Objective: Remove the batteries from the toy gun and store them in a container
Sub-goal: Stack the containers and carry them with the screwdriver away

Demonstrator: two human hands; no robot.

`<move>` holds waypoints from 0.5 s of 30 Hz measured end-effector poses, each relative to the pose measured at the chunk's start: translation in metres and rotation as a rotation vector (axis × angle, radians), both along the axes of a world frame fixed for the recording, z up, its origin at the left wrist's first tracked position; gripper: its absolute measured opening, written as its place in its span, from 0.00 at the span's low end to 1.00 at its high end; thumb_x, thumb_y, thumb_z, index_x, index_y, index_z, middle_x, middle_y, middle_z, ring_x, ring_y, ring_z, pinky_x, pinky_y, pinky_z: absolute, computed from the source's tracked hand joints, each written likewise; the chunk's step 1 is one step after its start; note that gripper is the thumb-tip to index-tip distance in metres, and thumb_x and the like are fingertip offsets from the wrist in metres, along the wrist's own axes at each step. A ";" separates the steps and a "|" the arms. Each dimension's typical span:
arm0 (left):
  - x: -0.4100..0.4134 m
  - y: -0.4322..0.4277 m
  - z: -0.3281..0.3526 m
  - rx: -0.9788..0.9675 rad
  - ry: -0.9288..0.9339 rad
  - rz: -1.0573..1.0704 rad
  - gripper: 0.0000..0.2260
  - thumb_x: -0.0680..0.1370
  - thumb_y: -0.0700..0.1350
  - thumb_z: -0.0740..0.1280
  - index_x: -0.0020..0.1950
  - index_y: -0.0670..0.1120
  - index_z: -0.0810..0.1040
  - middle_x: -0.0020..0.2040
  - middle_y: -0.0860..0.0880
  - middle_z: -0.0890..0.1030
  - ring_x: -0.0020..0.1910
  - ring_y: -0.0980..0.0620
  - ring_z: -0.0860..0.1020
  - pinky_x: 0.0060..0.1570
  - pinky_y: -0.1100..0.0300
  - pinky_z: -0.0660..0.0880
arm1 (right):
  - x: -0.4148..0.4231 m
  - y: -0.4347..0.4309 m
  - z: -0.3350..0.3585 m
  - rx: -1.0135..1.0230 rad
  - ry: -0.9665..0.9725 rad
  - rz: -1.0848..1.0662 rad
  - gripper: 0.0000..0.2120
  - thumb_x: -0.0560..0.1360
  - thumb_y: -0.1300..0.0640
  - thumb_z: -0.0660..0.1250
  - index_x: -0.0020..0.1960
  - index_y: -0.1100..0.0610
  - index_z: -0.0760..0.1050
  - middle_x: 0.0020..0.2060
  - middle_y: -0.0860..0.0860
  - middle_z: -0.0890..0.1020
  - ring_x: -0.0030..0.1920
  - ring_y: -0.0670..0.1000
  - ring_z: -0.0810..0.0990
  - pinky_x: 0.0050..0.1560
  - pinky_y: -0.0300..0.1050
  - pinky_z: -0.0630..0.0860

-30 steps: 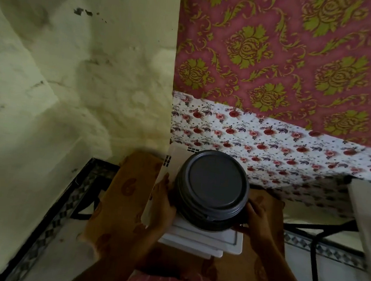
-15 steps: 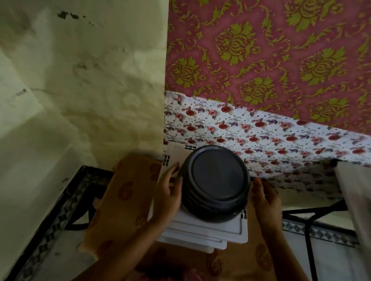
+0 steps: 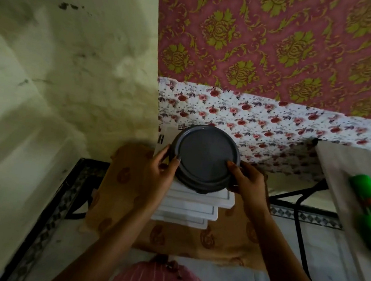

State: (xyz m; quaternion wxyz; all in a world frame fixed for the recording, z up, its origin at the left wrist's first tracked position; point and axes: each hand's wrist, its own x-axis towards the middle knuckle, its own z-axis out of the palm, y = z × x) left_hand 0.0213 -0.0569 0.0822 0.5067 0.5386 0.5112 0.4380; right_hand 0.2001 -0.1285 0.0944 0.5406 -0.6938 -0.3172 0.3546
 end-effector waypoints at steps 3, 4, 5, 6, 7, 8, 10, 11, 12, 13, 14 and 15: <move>-0.010 -0.029 0.000 0.014 -0.024 0.047 0.17 0.76 0.40 0.67 0.64 0.48 0.73 0.51 0.55 0.79 0.40 0.71 0.78 0.37 0.71 0.77 | -0.009 -0.025 -0.002 -0.005 0.012 -0.004 0.12 0.74 0.53 0.67 0.55 0.58 0.77 0.42 0.55 0.83 0.39 0.48 0.83 0.35 0.41 0.80; -0.015 -0.051 -0.001 0.004 -0.032 0.063 0.16 0.76 0.41 0.67 0.63 0.49 0.74 0.53 0.54 0.79 0.42 0.68 0.79 0.39 0.67 0.78 | -0.014 -0.045 -0.003 -0.012 0.026 0.003 0.12 0.74 0.53 0.67 0.55 0.58 0.77 0.42 0.54 0.83 0.39 0.48 0.83 0.34 0.41 0.80; -0.020 -0.067 -0.006 -0.010 -0.033 0.073 0.16 0.76 0.42 0.68 0.64 0.47 0.75 0.55 0.52 0.80 0.45 0.63 0.80 0.43 0.62 0.79 | -0.017 -0.059 -0.008 -0.020 0.034 0.007 0.12 0.74 0.54 0.67 0.55 0.58 0.77 0.41 0.54 0.83 0.38 0.47 0.83 0.34 0.41 0.79; -0.025 -0.082 -0.012 -0.026 -0.026 0.074 0.17 0.76 0.43 0.68 0.65 0.46 0.76 0.58 0.50 0.80 0.49 0.60 0.79 0.46 0.58 0.79 | -0.020 -0.072 -0.013 -0.029 0.047 0.012 0.12 0.74 0.54 0.67 0.55 0.57 0.77 0.40 0.53 0.83 0.37 0.46 0.83 0.33 0.41 0.79; -0.030 -0.098 -0.018 -0.042 -0.018 0.078 0.18 0.76 0.43 0.68 0.66 0.45 0.75 0.60 0.49 0.79 0.53 0.56 0.79 0.50 0.56 0.79 | -0.024 -0.086 -0.018 -0.045 0.056 0.018 0.11 0.74 0.54 0.67 0.55 0.56 0.77 0.40 0.53 0.83 0.36 0.46 0.83 0.34 0.43 0.80; -0.033 -0.109 -0.024 -0.055 -0.019 0.080 0.18 0.76 0.44 0.68 0.66 0.45 0.75 0.61 0.48 0.79 0.55 0.54 0.78 0.52 0.56 0.78 | -0.028 -0.096 -0.023 -0.055 0.067 0.021 0.10 0.74 0.54 0.67 0.54 0.55 0.78 0.39 0.53 0.83 0.35 0.47 0.83 0.35 0.45 0.81; -0.040 -0.131 -0.033 -0.085 -0.012 0.091 0.19 0.76 0.44 0.68 0.66 0.46 0.74 0.62 0.47 0.78 0.55 0.54 0.77 0.52 0.58 0.77 | -0.034 -0.115 -0.032 -0.077 0.089 0.000 0.08 0.73 0.55 0.68 0.51 0.55 0.78 0.38 0.54 0.82 0.34 0.48 0.82 0.38 0.52 0.82; -0.043 -0.140 -0.037 -0.094 -0.001 0.090 0.19 0.76 0.44 0.68 0.67 0.46 0.74 0.62 0.47 0.78 0.54 0.57 0.78 0.50 0.62 0.77 | -0.036 -0.124 -0.036 -0.089 0.097 -0.005 0.07 0.73 0.55 0.69 0.50 0.54 0.78 0.37 0.54 0.81 0.35 0.49 0.82 0.38 0.53 0.82; -0.046 -0.151 -0.041 -0.098 0.015 0.083 0.19 0.76 0.44 0.68 0.67 0.45 0.74 0.61 0.48 0.78 0.51 0.62 0.78 0.47 0.67 0.76 | -0.040 -0.134 -0.041 -0.105 0.106 -0.005 0.07 0.73 0.56 0.69 0.51 0.54 0.78 0.37 0.54 0.81 0.35 0.49 0.82 0.37 0.51 0.82; -0.048 -0.159 -0.044 -0.101 0.029 0.078 0.19 0.76 0.44 0.68 0.67 0.45 0.74 0.60 0.49 0.78 0.47 0.66 0.79 0.43 0.71 0.75 | -0.043 -0.142 -0.045 -0.119 0.114 0.001 0.09 0.73 0.56 0.68 0.52 0.54 0.77 0.38 0.55 0.81 0.35 0.49 0.82 0.35 0.48 0.82; -0.051 -0.168 -0.049 -0.110 0.041 0.075 0.19 0.76 0.43 0.68 0.66 0.45 0.74 0.58 0.50 0.79 0.44 0.70 0.78 0.41 0.73 0.75 | -0.046 -0.150 -0.051 -0.136 0.128 0.010 0.09 0.73 0.55 0.68 0.54 0.54 0.76 0.40 0.56 0.81 0.36 0.50 0.82 0.34 0.46 0.81; -0.053 -0.175 -0.054 -0.117 0.049 0.076 0.18 0.75 0.42 0.68 0.66 0.44 0.74 0.57 0.51 0.79 0.43 0.71 0.78 0.40 0.75 0.74 | -0.048 -0.157 -0.057 -0.150 0.146 0.018 0.09 0.74 0.55 0.67 0.54 0.53 0.76 0.42 0.58 0.81 0.38 0.52 0.83 0.33 0.44 0.81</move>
